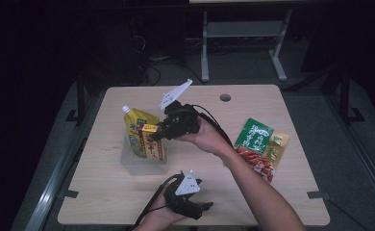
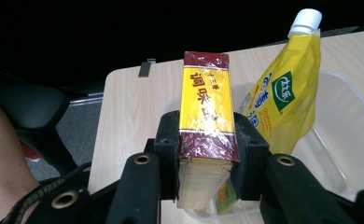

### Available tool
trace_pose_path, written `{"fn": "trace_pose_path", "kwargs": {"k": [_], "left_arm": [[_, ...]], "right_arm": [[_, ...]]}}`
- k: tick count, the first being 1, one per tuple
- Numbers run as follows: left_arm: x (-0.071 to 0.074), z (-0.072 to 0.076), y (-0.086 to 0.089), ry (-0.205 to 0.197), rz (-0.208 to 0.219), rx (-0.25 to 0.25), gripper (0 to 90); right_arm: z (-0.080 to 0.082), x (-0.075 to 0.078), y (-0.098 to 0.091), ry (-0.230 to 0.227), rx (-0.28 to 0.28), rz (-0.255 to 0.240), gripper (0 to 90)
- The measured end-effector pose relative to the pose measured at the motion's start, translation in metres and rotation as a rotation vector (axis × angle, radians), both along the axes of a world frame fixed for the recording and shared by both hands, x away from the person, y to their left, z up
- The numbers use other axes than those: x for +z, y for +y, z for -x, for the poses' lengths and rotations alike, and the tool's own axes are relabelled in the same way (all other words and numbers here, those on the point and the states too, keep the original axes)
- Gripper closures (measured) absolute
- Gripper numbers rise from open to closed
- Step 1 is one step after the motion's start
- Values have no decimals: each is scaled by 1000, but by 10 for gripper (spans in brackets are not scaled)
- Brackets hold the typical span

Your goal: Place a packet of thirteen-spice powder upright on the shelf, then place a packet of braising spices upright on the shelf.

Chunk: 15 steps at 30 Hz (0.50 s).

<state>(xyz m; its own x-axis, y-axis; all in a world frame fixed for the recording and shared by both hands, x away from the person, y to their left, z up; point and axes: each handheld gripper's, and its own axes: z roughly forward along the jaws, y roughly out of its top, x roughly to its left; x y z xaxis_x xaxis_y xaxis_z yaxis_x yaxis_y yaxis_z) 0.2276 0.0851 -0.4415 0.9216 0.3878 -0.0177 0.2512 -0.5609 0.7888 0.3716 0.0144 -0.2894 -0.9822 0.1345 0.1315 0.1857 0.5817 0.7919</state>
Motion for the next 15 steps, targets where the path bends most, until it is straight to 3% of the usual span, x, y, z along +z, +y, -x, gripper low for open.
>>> {"fn": "trace_pose_path", "kwargs": {"k": [15], "left_arm": [[1, 1, 0, -6, -2, -10, 222]], "right_arm": [[-2, 1, 8, -14, 12, -7, 674]]}}
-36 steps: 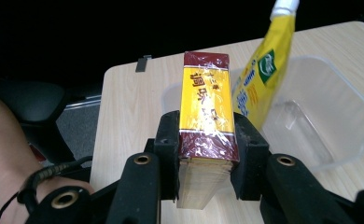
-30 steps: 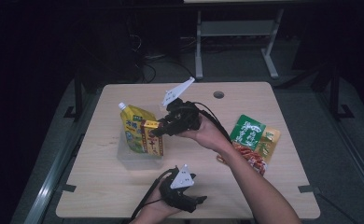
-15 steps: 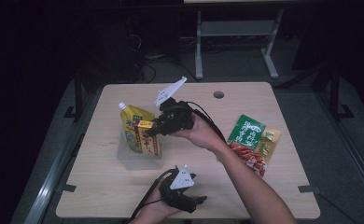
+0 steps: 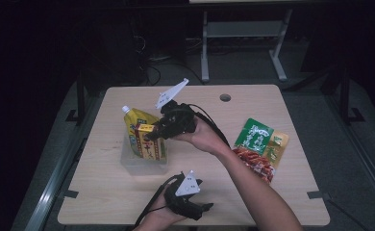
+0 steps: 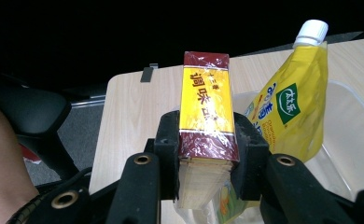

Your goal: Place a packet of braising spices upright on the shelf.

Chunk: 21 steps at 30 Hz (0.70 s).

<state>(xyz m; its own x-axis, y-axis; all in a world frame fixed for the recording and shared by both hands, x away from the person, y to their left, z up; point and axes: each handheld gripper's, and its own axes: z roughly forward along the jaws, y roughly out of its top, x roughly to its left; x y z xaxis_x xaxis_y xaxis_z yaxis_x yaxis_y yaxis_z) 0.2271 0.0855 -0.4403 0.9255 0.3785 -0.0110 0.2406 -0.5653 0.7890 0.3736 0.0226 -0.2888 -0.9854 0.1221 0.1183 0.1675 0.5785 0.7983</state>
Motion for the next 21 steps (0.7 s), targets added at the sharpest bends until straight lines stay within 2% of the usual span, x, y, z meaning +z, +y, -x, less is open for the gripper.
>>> {"fn": "trace_pose_path", "kwargs": {"k": [7, 14, 19, 21], "left_arm": [[0, 0, -1, 13, 17, 9, 220], [0, 2, -1, 15, 3, 0, 219], [0, 1, -1, 3, -6, -2, 219], [0, 1, -1, 6, -5, 0, 219]], "right_arm": [[-3, -3, 3, 5, 5, 1, 673], [-4, -7, 10, 13, 14, -2, 674], [-4, -13, 18, 24, 25, 17, 673], [-4, -16, 20, 13, 29, 27, 673]]}}
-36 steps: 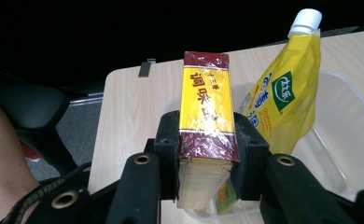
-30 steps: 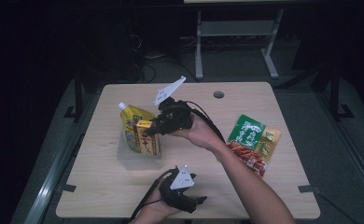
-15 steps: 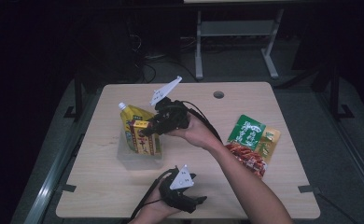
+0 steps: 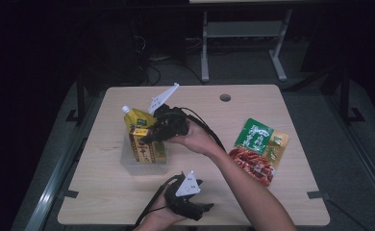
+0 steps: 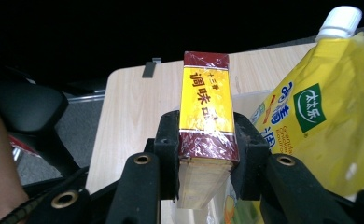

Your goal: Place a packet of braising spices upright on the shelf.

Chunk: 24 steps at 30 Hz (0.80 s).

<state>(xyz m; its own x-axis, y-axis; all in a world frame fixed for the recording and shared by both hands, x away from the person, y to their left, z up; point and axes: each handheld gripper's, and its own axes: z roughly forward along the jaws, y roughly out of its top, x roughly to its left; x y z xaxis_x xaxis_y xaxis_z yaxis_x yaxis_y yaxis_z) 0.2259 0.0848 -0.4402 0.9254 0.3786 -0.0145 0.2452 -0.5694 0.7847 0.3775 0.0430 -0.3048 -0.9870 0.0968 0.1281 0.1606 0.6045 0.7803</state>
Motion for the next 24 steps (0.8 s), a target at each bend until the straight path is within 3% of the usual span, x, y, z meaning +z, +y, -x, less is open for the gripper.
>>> {"fn": "trace_pose_path", "kwargs": {"k": [12, 24], "left_arm": [[-2, 0, -2, 12, 3, -4, 219], [-3, 0, -4, 9, 2, -9, 219]], "right_arm": [[-3, -20, 6, 21, 8, 37, 673], [2, -40, 13, -13, 12, 86, 670]]}}
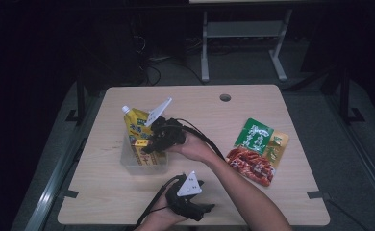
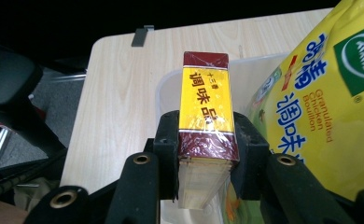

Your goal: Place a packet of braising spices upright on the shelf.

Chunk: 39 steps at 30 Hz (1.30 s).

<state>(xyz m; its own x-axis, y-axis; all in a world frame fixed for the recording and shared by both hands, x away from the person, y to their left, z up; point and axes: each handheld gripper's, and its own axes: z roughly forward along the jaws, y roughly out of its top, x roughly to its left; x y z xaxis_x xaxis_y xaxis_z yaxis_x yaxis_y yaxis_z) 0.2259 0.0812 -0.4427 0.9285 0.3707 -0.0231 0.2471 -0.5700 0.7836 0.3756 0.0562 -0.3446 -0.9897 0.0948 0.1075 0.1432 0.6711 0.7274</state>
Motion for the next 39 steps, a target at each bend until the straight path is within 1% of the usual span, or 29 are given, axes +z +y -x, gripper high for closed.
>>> {"fn": "trace_pose_path", "kwargs": {"k": [4, 5, 11, 13, 14, 17, 21, 22, 25, 26, 28, 33, 36, 38, 39], "left_arm": [[0, 0, 0, 6, 4, 1, 220], [0, 0, 0, 2, 2, -4, 219], [0, 0, 0, 7, 1, 0, 220], [0, 0, 0, 8, 2, 2, 220], [0, 0, 0, 9, 1, 1, 220], [0, 0, 0, 10, 2, 0, 220], [0, 1, 0, 9, 1, -1, 220], [0, 1, -1, 9, 0, -1, 220], [-1, 1, -1, 10, -3, -4, 220], [-1, 1, -1, 8, -4, -5, 220], [-1, 1, -2, 2, -8, -11, 219], [-2, 2, -3, 9, -4, -8, 220], [-2, 3, -4, 16, 0, -6, 220], [-2, 2, -4, 6, -5, -14, 219], [-3, 2, -4, 13, -4, -10, 220]], "right_arm": [[2, -5, 3, -8, -4, 7, 668], [3, -6, 3, -8, -5, 11, 666], [5, -14, 8, -19, 5, 35, 660], [6, -16, 9, -8, 2, 40, 658], [6, -17, 9, -15, 4, 48, 657], [6, -19, 9, -8, 7, 58, 649], [7, -22, 8, -3, 2, 62, 639], [8, -22, 8, 6, -3, 57, 638], [9, -22, 6, -2, -6, 64, 630], [9, -21, 5, -11, -4, 63, 618], [10, -19, 2, -6, -19, 46, 595], [11, -14, -7, -16, -34, 28, 569], [11, -11, -14, -10, -48, 11, 544], [11, -9, -19, -2, -56, 1, 536], [11, -8, -21, -4, -58, -6, 531]]}}
